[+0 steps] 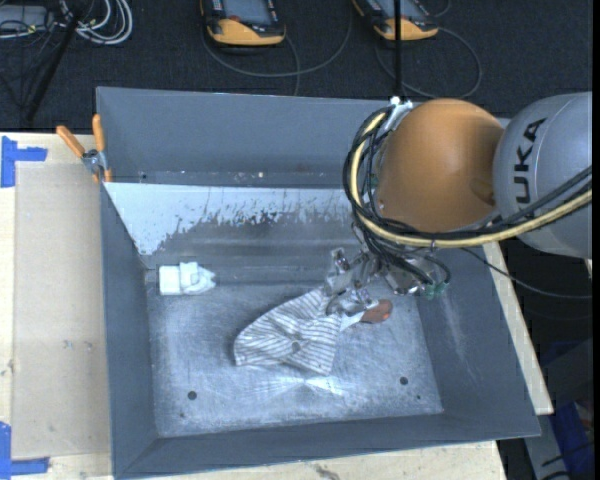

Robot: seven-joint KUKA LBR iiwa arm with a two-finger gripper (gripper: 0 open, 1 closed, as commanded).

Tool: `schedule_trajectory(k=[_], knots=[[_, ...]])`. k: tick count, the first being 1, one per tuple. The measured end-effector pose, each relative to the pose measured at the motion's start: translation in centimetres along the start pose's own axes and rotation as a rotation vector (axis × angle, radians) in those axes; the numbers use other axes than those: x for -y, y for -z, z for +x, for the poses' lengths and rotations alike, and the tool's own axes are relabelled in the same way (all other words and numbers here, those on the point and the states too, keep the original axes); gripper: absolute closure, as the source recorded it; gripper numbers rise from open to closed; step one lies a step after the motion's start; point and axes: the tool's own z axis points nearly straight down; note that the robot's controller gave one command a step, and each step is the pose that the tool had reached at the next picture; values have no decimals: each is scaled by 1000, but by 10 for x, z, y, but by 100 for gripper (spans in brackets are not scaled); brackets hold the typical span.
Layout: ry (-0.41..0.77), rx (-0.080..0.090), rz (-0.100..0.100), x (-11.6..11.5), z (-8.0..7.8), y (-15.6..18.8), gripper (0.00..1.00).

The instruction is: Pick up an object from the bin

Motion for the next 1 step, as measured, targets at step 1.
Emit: schedule_trajectory(k=[1], knots=[[11, -7, -2, -3, 1, 44, 100]])
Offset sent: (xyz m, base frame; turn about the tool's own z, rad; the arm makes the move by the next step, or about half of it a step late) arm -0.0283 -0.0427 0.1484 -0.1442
